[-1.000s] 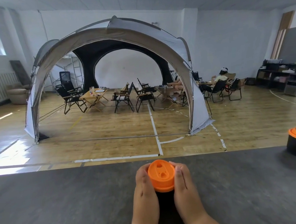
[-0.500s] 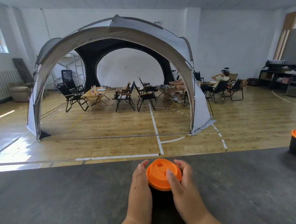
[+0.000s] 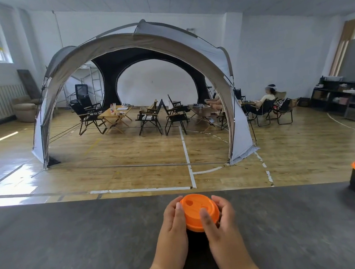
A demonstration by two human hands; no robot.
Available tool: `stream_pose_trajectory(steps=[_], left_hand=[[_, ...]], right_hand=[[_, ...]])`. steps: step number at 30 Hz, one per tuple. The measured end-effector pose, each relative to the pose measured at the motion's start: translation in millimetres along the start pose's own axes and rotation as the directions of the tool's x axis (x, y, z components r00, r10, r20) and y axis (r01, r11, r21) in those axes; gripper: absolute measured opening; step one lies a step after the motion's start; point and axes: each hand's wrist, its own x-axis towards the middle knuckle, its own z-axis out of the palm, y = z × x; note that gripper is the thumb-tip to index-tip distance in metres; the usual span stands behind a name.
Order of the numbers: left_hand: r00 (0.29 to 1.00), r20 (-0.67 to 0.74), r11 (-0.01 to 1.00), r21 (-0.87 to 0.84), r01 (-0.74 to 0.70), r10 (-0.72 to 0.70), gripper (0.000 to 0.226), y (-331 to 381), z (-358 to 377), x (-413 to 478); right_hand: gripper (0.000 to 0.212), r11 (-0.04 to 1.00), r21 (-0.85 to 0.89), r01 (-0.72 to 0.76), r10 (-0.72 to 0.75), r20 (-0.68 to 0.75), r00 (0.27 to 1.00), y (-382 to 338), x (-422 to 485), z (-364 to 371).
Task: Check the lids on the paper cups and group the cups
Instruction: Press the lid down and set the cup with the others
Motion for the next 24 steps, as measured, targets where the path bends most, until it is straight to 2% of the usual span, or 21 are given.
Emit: stream_pose_trajectory(steps=[4, 6, 16, 19, 21, 24], left_hand=[[0.998, 0.028, 0.998, -0.034, 0.055, -0.054, 0.053, -2.0, -4.9, 5.8], [0.997, 0.051, 0.998, -0.014, 0.06, -0.06, 0.058, -2.3, -5.9, 8.7], [0.999, 0.027, 0.999, -0.025, 0.034, -0.033, 0.041, 2.1, -4.3, 3.9], [0.996, 0.044, 0.994, -0.078, 0.079, -0.075, 0.045, 2.1, -6.8, 3.9], [0.993, 0.031, 0.988, -0.107, 0.115, -0.112, 0.043, 1.4, -8.5, 5.8], [0.993, 0.008, 0.992, -0.028, 0.121, -0.121, 0.04, -1.9, -9.6, 10.7]], right_hand=[[0.043, 0.998, 0.05, -0.031, 0.029, 0.035, 0.999, -2.4, 3.2, -3.3], [0.045, 0.998, 0.057, -0.031, 0.028, 0.064, 0.998, -2.2, 5.9, -4.1], [0.057, 0.993, 0.098, -0.059, 0.058, 0.012, 0.998, -2.3, 1.6, -1.4], [0.045, 0.997, 0.063, -0.052, 0.05, 0.024, 0.998, -3.0, 2.1, -2.3], [0.038, 0.993, 0.11, -0.049, 0.044, 0.05, 0.998, -2.2, 3.3, -3.0], [0.043, 0.987, 0.154, -0.052, 0.041, 0.068, 0.997, 0.0, 6.1, -2.2]])
